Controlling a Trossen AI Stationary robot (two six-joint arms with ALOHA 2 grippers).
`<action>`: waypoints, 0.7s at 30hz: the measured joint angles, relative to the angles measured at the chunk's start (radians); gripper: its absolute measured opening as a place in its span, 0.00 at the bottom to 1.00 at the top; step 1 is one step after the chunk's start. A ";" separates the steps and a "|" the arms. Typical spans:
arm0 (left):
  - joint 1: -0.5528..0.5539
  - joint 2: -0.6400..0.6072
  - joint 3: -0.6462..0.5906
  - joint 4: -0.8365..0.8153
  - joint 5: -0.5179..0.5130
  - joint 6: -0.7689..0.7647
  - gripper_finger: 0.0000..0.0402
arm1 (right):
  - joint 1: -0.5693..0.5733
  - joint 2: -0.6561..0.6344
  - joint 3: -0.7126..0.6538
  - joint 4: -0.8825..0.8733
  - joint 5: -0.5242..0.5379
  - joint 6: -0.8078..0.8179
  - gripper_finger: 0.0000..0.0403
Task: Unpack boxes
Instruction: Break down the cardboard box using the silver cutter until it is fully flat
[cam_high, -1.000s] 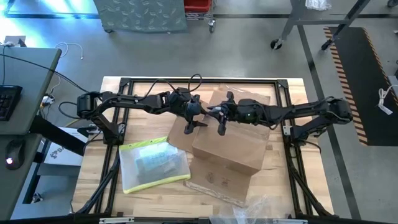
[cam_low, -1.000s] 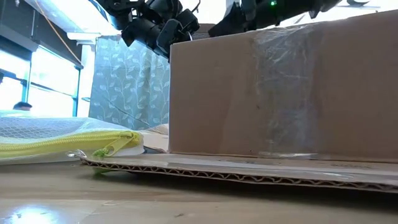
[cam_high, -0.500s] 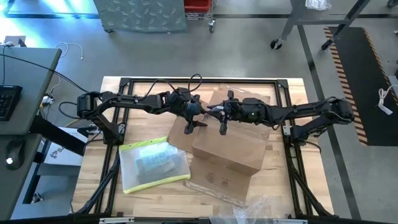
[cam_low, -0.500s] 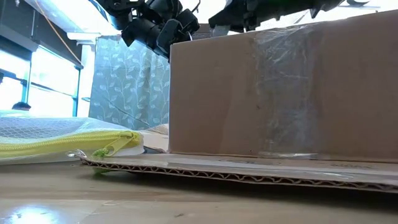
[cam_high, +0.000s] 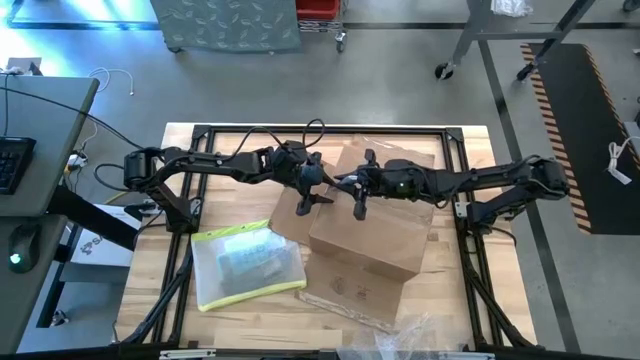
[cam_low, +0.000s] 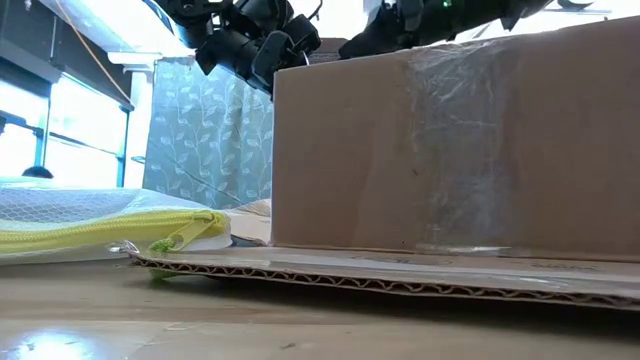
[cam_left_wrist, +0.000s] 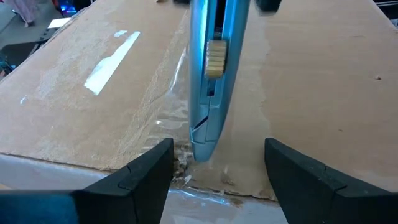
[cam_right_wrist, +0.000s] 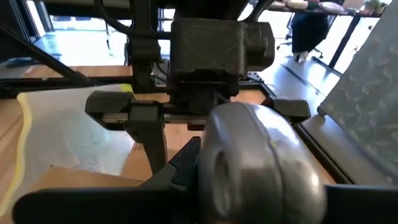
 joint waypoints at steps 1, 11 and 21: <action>0.000 0.000 0.000 0.001 -0.001 0.001 0.58 | -0.002 0.000 0.002 -0.015 -0.003 0.002 0.14; 0.000 0.001 0.000 0.012 -0.005 -0.001 0.58 | 0.002 -0.014 0.001 -0.054 -0.002 -0.029 0.14; 0.000 0.002 0.000 0.019 -0.006 -0.002 0.58 | 0.017 -0.055 -0.004 -0.057 0.017 -0.061 0.14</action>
